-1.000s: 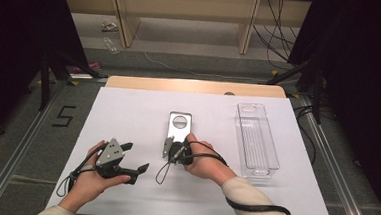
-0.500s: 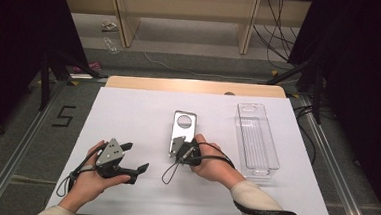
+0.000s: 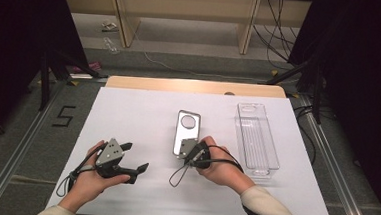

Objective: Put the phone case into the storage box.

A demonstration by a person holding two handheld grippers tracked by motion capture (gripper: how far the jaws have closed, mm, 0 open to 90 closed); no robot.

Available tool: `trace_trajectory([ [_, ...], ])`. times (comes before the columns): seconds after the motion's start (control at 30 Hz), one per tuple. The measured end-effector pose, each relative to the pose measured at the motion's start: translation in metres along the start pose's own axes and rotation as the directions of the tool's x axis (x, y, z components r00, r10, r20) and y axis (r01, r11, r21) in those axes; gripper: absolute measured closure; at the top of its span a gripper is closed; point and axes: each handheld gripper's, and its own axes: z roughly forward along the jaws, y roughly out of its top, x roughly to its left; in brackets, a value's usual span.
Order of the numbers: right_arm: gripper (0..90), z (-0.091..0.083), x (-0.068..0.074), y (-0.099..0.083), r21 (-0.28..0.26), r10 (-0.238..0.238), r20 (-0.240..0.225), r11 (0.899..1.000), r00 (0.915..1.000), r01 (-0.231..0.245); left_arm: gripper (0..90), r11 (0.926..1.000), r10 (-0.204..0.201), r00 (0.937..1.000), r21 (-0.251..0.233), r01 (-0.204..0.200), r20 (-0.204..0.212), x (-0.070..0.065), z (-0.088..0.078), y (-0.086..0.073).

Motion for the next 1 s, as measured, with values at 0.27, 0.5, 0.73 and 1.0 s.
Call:
trace_trajectory([
  [0.27, 89.2, -0.011, 0.007, -0.009, -0.049, 0.006, -0.002, 0.999, 1.0, -0.006, 12.1, 1.0, 0.002, 1.0, 0.002, -0.002, -0.002, 0.0, 0.0, 0.0],
  [0.5, 89.2, -0.017, 0.011, -0.017, -0.101, 0.037, 0.012, 0.994, 0.9993, -0.035, 12.1, 1.0, 0.002, 1.0, 0.003, -0.002, -0.003, 0.0, 0.0, 0.0],
  [0.73, 89.2, -0.021, 0.015, -0.021, -0.114, 0.043, 0.008, 0.993, 0.9991, -0.041, 12.3, 1.0, 0.001, 1.0, 0.003, -0.001, -0.005, 0.001, 0.0, 0.0],
  [1.0, 89.2, -0.026, 0.019, -0.025, -0.133, 0.039, 0.003, 0.99, 0.9993, -0.038, 14.6, 1.0, -0.004, 1.0, 0.004, 0.004, -0.003, 0.001, 0.0, 0.0],
])
